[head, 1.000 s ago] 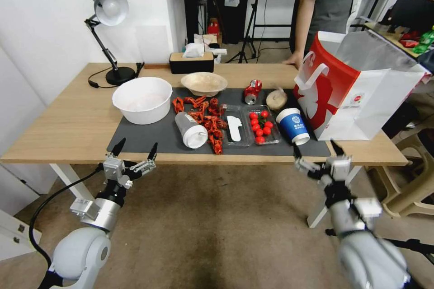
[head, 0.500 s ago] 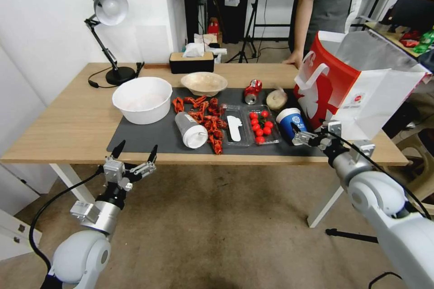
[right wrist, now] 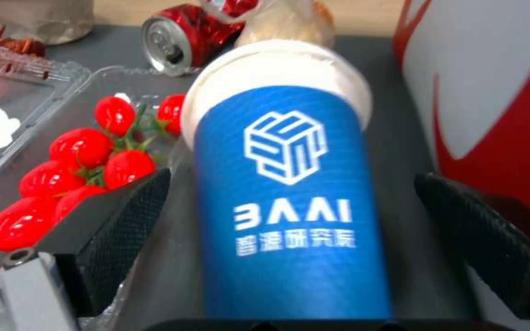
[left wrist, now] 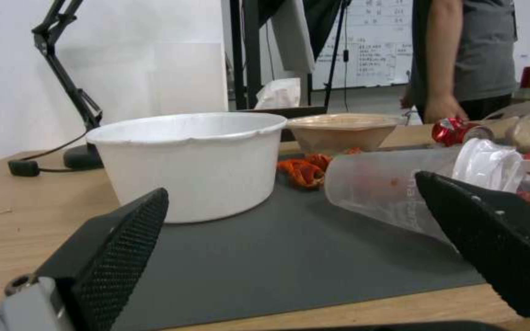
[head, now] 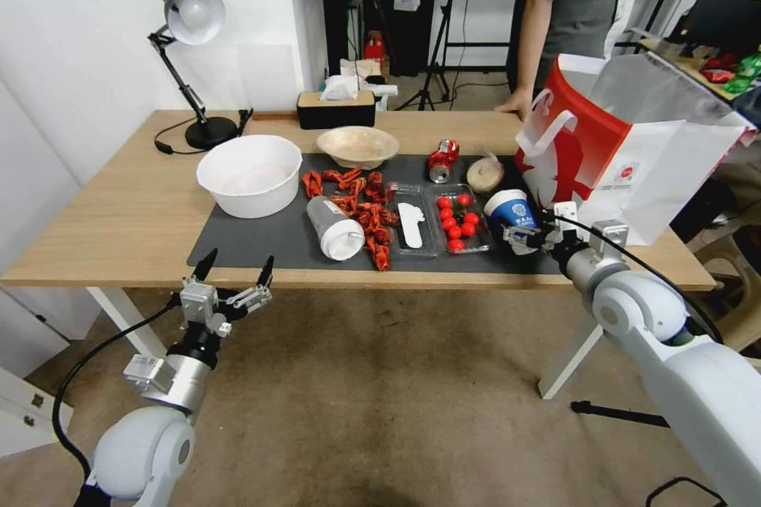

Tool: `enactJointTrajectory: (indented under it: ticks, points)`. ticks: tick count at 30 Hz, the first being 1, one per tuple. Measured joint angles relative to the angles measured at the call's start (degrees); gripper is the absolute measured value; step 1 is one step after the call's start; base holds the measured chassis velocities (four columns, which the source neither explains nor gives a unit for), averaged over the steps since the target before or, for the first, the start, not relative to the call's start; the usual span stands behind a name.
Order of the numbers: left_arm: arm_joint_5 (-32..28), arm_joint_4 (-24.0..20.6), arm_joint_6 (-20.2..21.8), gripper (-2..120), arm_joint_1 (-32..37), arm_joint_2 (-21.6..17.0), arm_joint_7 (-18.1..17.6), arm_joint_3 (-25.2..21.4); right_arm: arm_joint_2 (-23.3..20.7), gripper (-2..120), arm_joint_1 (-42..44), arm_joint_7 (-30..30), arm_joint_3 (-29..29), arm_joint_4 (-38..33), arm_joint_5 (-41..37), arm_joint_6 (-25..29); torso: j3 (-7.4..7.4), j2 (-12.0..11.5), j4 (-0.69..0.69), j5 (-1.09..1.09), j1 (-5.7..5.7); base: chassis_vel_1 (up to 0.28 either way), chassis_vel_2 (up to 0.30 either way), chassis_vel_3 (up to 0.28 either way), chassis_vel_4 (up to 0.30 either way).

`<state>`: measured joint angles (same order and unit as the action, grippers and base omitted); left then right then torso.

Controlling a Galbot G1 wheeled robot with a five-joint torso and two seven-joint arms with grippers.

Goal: Pick up the trash from the table and place it into the takeout bag.

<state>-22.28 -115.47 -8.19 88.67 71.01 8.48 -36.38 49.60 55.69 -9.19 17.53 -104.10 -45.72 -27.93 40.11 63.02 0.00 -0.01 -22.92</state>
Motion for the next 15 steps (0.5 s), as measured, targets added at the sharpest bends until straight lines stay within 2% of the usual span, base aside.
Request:
enactJointTrajectory:
  ticks: [7, 15]
  points:
    - [0.0, 0.0, 0.0, 100, 0.0, -0.4, -1.1, -0.1, 1.1, 100, -0.4, -0.6, -0.8, 0.3, -0.1, -0.9, 0.00, 0.0, 0.00, 0.00, 0.01, 0.000, 0.000, 0.000, 0.000]
    - [-0.1, 0.2, 0.0, 100, -0.4, -0.9, -1.1, 0.3, 1.3, 80, 0.7, -2.1, 0.0, -0.5, -1.1, -2.6, -0.01, 0.0, 0.00, -0.01, 0.01, 0.000, 0.000, 0.000, 0.000]
